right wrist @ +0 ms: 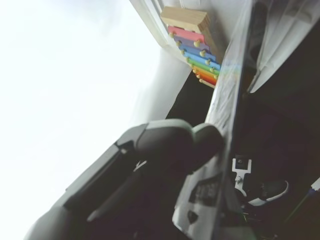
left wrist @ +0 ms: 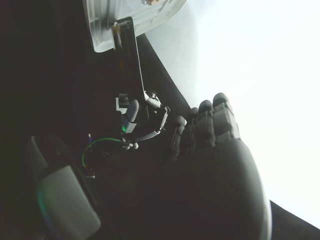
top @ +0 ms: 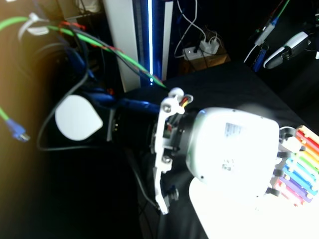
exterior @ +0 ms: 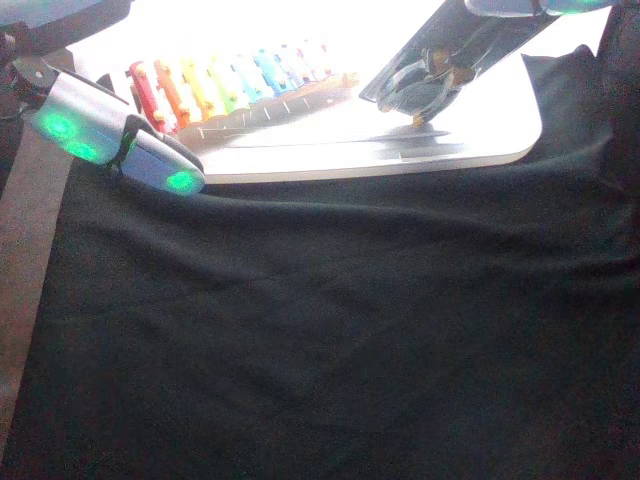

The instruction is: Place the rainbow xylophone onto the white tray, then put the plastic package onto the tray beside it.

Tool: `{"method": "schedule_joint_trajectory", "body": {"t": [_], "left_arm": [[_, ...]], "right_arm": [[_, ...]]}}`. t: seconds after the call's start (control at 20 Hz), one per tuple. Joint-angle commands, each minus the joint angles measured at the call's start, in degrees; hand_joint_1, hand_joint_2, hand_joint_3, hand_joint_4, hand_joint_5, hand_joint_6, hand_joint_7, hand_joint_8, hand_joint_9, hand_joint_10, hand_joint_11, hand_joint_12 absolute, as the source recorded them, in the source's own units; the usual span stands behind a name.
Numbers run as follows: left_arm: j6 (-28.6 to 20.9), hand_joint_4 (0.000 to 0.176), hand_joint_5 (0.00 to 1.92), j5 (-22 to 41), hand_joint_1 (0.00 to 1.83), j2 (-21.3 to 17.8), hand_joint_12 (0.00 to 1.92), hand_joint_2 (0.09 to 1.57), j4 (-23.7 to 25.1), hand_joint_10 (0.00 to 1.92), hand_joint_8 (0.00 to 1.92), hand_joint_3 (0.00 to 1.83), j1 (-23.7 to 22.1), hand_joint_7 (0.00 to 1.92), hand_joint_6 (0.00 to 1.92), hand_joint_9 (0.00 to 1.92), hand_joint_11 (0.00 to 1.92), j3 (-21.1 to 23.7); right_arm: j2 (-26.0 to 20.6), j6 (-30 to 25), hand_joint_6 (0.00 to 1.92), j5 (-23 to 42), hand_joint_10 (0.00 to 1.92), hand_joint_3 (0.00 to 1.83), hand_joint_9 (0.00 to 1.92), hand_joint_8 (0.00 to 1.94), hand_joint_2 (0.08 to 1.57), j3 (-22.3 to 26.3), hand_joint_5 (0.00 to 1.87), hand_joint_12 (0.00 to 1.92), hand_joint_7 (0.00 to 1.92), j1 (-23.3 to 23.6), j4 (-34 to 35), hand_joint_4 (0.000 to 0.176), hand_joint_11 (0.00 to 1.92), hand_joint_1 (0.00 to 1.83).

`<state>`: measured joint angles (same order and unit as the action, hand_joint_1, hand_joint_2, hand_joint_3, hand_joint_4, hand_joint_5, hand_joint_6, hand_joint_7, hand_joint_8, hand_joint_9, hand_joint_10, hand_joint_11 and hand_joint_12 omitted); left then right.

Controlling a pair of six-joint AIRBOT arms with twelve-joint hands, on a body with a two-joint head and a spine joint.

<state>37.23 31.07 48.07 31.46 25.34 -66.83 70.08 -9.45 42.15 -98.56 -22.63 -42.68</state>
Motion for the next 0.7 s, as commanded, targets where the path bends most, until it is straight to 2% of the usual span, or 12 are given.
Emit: {"method": "schedule_joint_trajectory", "body": {"t": [0.0,0.05,0.1,0.15,0.25,0.3,0.35,0.45,0.5,0.55,0.6,0.65], "left_arm": [[-0.4,0.012,0.00,5.6,0.67,0.1,0.00,0.68,-2.0,0.00,0.00,0.01,-0.5,0.00,0.00,0.00,0.00,0.1],[-0.5,0.023,0.00,5.6,0.69,0.1,0.00,0.68,-2.0,0.00,0.00,0.01,-0.5,0.00,0.00,0.00,0.00,0.1],[-0.6,0.014,0.00,5.6,0.68,0.1,0.00,0.68,-2.0,0.00,0.00,0.01,-0.4,0.00,0.00,0.00,0.00,0.1],[-0.7,0.014,0.00,5.6,0.68,0.1,0.00,0.68,-2.0,0.00,0.00,0.01,-0.4,0.00,0.00,0.00,0.00,0.1],[-0.8,0.017,0.00,5.6,0.70,0.1,0.00,0.68,-2.0,0.00,0.00,0.00,-0.2,0.00,0.00,0.00,0.00,0.1],[-0.8,0.019,0.00,5.6,0.69,0.1,0.00,0.68,-2.0,0.00,0.00,0.01,-0.1,0.00,0.00,0.00,0.00,0.1],[-0.9,0.022,0.00,5.6,0.68,0.1,0.00,0.69,-2.0,0.00,0.00,0.01,-0.1,0.00,0.00,0.00,0.00,0.1],[-1.0,0.034,0.00,5.6,0.69,0.0,0.00,0.67,-2.0,0.00,0.00,0.00,0.1,0.00,0.00,0.00,0.00,0.1],[-1.0,0.021,0.00,5.6,0.69,0.0,0.00,0.68,-2.0,0.00,0.00,0.01,0.1,0.00,0.00,0.00,0.00,0.1],[-1.0,0.022,0.00,5.6,0.69,0.0,0.00,0.69,-2.0,0.00,0.00,0.01,0.1,0.00,0.00,0.00,0.00,0.1],[-1.1,0.035,0.00,5.6,0.71,0.0,0.00,0.67,-2.0,0.00,0.00,0.00,0.2,0.00,0.00,0.00,0.00,0.1],[-1.2,0.028,0.00,5.6,0.71,-0.1,0.00,0.66,-2.0,0.00,0.00,0.00,0.4,0.00,0.00,0.00,0.00,0.1]], "right_arm": [[0.3,0.0,1.32,2.1,0.09,0.00,1.75,0.09,1.24,0.3,0.75,1.30,1.50,0.6,0.4,0.000,1.36,1.11],[0.3,-0.2,1.27,2.1,0.11,0.00,1.75,0.09,1.23,0.8,0.78,1.30,1.51,0.6,-0.4,0.000,1.35,1.12],[0.1,-0.2,1.27,2.1,0.25,0.00,1.65,0.08,1.23,1.3,0.78,1.30,1.49,0.6,-1.0,0.000,1.29,1.11],[0.0,-0.2,1.27,2.1,0.25,0.00,1.65,0.08,1.23,1.8,0.78,1.30,1.49,0.5,-1.7,0.000,1.29,1.11],[-0.4,-0.2,1.30,2.1,0.76,0.00,1.43,0.11,1.24,3.0,0.76,1.41,1.49,0.3,-3.3,0.000,1.22,1.11],[-0.7,-0.2,1.31,2.1,0.87,0.00,1.41,0.16,1.24,3.7,0.76,1.41,1.49,0.1,-4.2,0.000,1.23,1.11],[-1.2,-0.2,1.30,2.1,0.91,0.00,1.40,0.29,1.23,4.6,0.76,1.41,1.46,-0.1,-5.3,0.000,1.23,1.11],[-1.8,-0.2,1.35,2.2,1.08,0.00,1.32,0.65,1.25,5.9,0.73,1.53,1.30,-0.5,-6.8,0.000,1.16,1.10],[-2.3,-0.2,1.29,2.2,1.28,0.00,1.33,0.91,1.23,6.6,0.76,1.64,1.27,-1.0,-7.6,0.000,1.23,1.11],[-2.7,-0.2,1.21,2.2,1.24,0.01,0.95,1.27,1.22,7.2,0.70,1.77,0.97,-1.3,-8.1,0.000,0.66,1.20],[-3.1,-0.2,1.15,2.2,1.20,0.00,0.92,1.29,1.20,8.0,0.72,1.73,0.94,-1.7,-8.8,0.000,0.64,1.23],[-3.3,-0.2,1.14,2.2,1.23,0.00,0.94,1.32,1.21,8.5,0.72,1.76,0.92,-2.2,-9.1,0.000,0.70,1.23]]}}
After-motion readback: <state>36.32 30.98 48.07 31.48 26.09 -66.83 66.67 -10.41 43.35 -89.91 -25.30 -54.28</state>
